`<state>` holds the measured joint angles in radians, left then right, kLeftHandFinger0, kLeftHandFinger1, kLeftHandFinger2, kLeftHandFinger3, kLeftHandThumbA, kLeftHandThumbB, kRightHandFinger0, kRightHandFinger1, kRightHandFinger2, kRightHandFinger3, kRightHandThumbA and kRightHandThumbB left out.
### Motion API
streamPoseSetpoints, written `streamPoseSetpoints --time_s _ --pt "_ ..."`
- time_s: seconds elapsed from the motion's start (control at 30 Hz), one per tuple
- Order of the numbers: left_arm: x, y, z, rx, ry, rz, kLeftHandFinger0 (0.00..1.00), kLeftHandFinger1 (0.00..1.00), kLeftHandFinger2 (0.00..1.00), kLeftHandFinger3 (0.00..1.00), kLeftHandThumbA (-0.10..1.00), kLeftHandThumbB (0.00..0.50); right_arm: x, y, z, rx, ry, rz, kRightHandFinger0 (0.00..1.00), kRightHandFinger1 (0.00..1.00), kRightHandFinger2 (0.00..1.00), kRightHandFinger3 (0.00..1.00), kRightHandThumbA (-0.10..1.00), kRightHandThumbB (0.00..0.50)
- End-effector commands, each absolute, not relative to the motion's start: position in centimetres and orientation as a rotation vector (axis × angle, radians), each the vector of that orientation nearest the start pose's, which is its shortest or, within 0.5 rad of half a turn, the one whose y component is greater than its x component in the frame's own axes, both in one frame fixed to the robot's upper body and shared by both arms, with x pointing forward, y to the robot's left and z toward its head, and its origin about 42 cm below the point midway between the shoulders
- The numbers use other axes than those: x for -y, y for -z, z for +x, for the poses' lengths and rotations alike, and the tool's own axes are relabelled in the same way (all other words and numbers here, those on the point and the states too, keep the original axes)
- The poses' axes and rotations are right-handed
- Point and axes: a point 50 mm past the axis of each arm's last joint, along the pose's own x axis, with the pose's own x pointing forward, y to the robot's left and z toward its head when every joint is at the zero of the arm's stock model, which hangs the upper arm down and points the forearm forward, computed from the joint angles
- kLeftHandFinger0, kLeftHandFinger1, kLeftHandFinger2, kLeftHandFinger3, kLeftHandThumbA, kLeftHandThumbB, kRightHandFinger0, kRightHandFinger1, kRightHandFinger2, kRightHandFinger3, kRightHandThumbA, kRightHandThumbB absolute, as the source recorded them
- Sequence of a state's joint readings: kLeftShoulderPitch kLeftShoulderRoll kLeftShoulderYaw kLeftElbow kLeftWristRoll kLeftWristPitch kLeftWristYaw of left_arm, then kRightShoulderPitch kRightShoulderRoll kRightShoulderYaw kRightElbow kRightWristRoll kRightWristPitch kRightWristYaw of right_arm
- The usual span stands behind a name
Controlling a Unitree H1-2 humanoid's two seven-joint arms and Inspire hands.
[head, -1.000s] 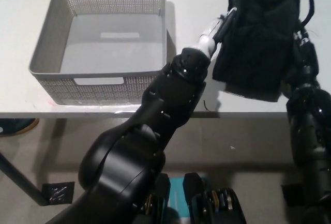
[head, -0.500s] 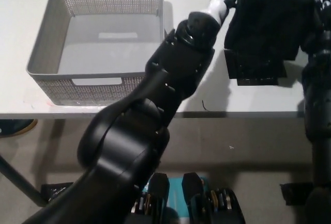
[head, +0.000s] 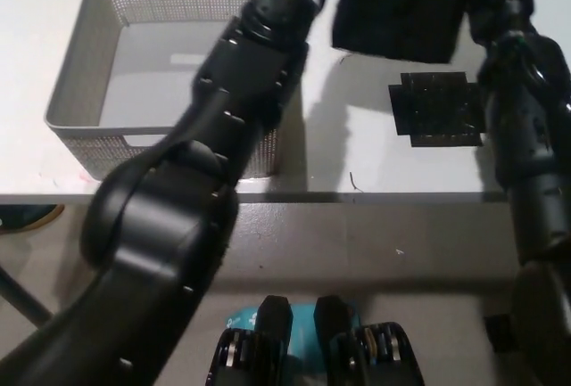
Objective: Use both hands to pick up a lunch bag on the right hand side and place it into a container on the left hand side
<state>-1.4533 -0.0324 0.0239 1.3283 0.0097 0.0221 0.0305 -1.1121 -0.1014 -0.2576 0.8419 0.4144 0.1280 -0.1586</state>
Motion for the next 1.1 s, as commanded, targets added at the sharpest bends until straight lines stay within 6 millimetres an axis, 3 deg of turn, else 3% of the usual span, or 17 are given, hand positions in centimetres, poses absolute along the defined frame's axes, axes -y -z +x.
streamPoseSetpoints --time_s 0.0,0.03,0.1,0.2,0.4,0.53,0.57,0.63,0.7,0.8,0.9,1.07 --pt "-4.0 -48.9 57.6 0.324 0.366 0.100 1.00 1.00 1.00 1.00 1.00 0.184 7.9 -46.7 57.3 0.316 -0.295 0.336 1.00 1.00 1.00 1.00 1.00 0.207" --pt "-5.0 -49.3 57.7 0.354 0.349 0.091 1.00 1.00 1.00 1.00 1.00 0.140 6.7 -47.2 57.2 0.319 -0.316 0.340 1.00 1.00 1.00 1.00 1.00 0.198" --pt "-6.1 -49.7 57.6 0.390 0.333 0.086 1.00 1.00 1.00 1.00 1.00 0.122 5.5 -47.7 57.0 0.319 -0.341 0.341 1.00 1.00 1.00 1.00 1.00 0.195" --pt "-7.3 -50.1 57.6 0.381 0.324 0.060 1.00 1.00 1.00 1.00 1.00 0.146 4.2 -48.2 56.8 0.320 -0.365 0.330 1.00 1.00 1.00 1.00 1.00 0.194" --pt "-11.2 -51.9 56.4 0.475 0.250 0.064 1.00 1.00 1.00 1.00 1.00 0.115 0.5 -50.5 55.6 0.339 -0.407 0.295 1.00 1.00 1.00 1.00 1.00 0.203" --pt "-13.3 -52.6 55.2 0.533 0.214 0.062 1.00 1.00 1.00 1.00 1.00 0.055 -1.6 -51.5 54.9 0.353 -0.436 0.241 1.00 1.00 1.00 1.00 1.00 0.200" --pt "-13.8 -52.7 54.8 0.544 0.205 0.055 1.00 1.00 1.00 1.00 1.00 0.059 -2.1 -51.7 54.7 0.360 -0.446 0.229 1.00 1.00 1.00 1.00 1.00 0.189" --pt "-15.1 -52.5 54.1 0.560 0.193 0.036 1.00 1.00 1.00 1.00 1.00 0.051 -3.4 -51.8 54.3 0.365 -0.478 0.231 1.00 1.00 1.00 1.00 1.00 0.186" --pt "-16.5 -52.0 53.6 0.541 0.149 0.022 1.00 1.00 1.00 1.00 1.00 0.091 -4.7 -51.7 53.8 0.339 -0.501 0.206 1.00 1.00 1.00 1.00 1.00 0.212" --pt "-18.6 -51.4 53.0 0.553 0.099 0.021 1.00 1.00 1.00 1.00 1.00 0.051 -6.4 -51.3 53.2 0.332 -0.558 0.178 1.00 1.00 1.00 1.00 1.00 0.202" --pt "-20.3 -50.6 52.7 0.545 0.049 0.003 1.00 1.00 1.00 1.00 1.00 0.052 -7.7 -51.0 52.7 0.329 -0.596 0.174 1.00 1.00 1.00 1.00 1.00 0.173" --pt "-22.6 -48.7 52.0 0.528 -0.023 -0.028 1.00 1.00 1.00 1.00 1.00 0.030 -9.8 -49.4 52.0 0.271 -0.629 0.135 1.00 1.00 1.00 1.00 1.00 0.195"
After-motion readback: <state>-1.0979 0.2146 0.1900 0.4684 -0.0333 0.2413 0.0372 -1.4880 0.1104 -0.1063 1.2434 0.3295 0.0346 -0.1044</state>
